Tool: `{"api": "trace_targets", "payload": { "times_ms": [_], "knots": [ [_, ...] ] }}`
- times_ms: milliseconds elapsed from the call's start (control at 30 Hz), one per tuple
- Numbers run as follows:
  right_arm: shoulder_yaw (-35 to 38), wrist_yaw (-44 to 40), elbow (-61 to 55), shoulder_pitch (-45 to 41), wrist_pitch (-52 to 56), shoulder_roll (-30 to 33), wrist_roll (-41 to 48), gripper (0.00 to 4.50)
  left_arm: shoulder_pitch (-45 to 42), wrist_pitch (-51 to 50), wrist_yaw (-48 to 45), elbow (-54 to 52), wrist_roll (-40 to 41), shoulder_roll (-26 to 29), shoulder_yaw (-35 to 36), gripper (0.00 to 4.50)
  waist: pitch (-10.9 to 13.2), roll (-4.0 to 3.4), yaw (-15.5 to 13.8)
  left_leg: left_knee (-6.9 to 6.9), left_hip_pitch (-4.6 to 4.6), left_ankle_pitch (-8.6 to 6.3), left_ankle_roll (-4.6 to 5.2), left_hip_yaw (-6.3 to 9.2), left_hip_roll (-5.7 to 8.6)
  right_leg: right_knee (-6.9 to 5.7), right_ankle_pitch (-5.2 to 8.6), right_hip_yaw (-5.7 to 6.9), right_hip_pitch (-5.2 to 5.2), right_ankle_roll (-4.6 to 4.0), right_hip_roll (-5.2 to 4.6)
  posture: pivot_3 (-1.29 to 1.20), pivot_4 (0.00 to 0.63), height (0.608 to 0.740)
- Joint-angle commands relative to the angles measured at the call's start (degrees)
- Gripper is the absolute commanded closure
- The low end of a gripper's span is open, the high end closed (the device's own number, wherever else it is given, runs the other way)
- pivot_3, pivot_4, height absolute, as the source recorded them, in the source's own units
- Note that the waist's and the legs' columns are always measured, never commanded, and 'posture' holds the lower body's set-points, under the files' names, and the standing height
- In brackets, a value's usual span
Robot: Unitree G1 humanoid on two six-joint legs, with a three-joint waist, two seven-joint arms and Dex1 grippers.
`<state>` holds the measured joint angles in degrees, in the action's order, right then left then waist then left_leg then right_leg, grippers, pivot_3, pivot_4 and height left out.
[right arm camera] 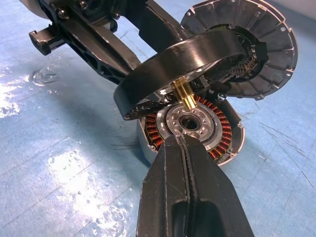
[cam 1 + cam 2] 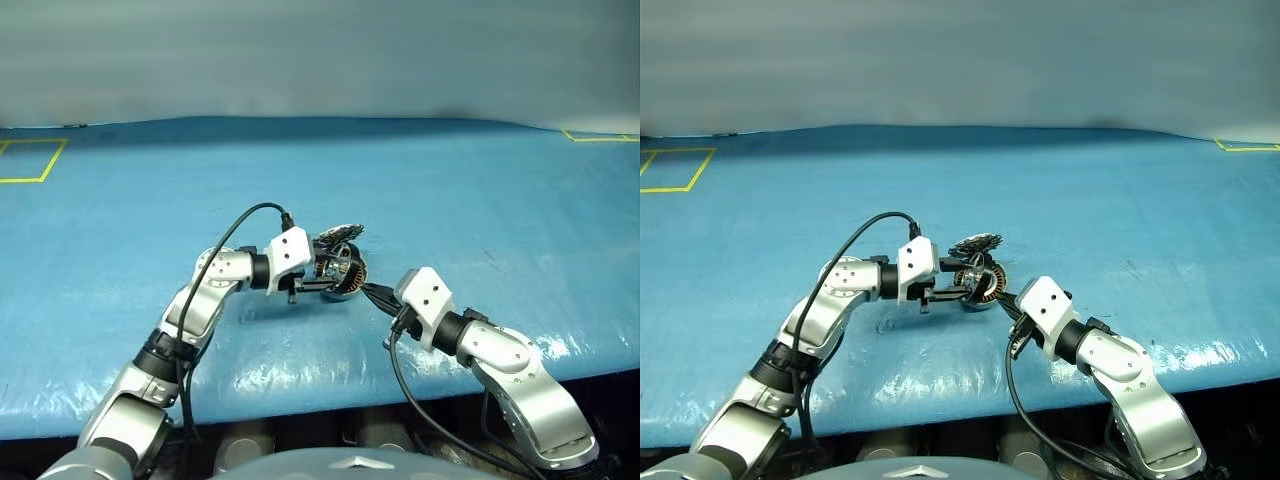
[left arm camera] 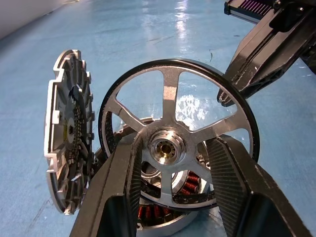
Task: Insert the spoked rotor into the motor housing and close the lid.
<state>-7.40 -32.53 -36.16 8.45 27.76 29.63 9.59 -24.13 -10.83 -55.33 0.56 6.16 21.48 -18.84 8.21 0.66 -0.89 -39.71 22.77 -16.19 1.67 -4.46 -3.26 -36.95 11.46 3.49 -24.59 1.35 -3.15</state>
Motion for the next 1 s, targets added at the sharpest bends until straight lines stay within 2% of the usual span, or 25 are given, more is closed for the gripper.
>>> {"api": "trace_targets", "payload": {
  "times_ms": [33,233,367,800,933,1000],
  "knots": [
    [0.1,0.4,-1.9,-0.2,-0.8,-0.4,0.4,4.5,-2.1,1.1,2.7,1.0,-2.1,-0.6,0.3,2.7,0.0,0.0,0.0,0.0,0.0,0.0,0.0,0.0,0.01,0.0,0.0,-0.01,0.0,0.0,0.0,0.0,0.15,0.74],
    [-0.2,0.6,0.1,1.5,0.0,1.7,-1.8,4.5,-3.2,3.1,3.3,3.8,-6.8,1.8,-1.4,2.7,0.0,0.0,0.0,0.0,0.0,-0.01,0.01,0.0,0.02,0.01,0.0,-0.02,0.0,0.0,0.0,0.0,0.15,0.74],
    [-0.8,0.9,0.1,1.4,-0.6,0.9,-1.3,4.5,-2.6,2.1,0.7,2.2,-3.6,1.5,-0.5,2.7,0.0,0.0,0.0,0.0,-0.02,-0.01,0.01,-0.02,0.01,0.01,0.0,-0.03,0.01,0.0,-0.01,0.0,0.15,0.74],
    [-2.4,0.9,1.3,0.8,-0.7,0.4,-2.8,4.5,-2.5,2.7,0.9,2.6,-4.7,1.2,-0.7,2.7,0.0,0.0,0.1,0.0,-0.02,-0.01,0.02,-0.02,0.01,0.01,0.0,-0.05,0.0,0.01,-0.01,0.0,0.15,0.74],
    [-2.9,0.8,1.3,0.9,-0.7,0.4,-2.9,4.5,-1.8,1.2,-4.7,-1.6,-0.3,2.8,-0.5,2.7,0.0,0.0,0.1,0.0,-0.02,-0.01,0.02,-0.02,0.01,0.01,0.0,-0.05,0.0,0.01,0.0,0.0,0.15,0.74],
    [-2.9,0.7,1.2,0.9,-0.5,0.3,-2.6,4.5,-1.9,1.5,-4.6,-2.8,-0.4,3.3,-0.2,2.7,0.0,0.0,0.1,0.01,0.0,-0.01,0.02,-0.02,0.0,0.01,0.0,-0.05,-0.02,0.0,0.0,0.0,0.15,0.74]
  ]
}}
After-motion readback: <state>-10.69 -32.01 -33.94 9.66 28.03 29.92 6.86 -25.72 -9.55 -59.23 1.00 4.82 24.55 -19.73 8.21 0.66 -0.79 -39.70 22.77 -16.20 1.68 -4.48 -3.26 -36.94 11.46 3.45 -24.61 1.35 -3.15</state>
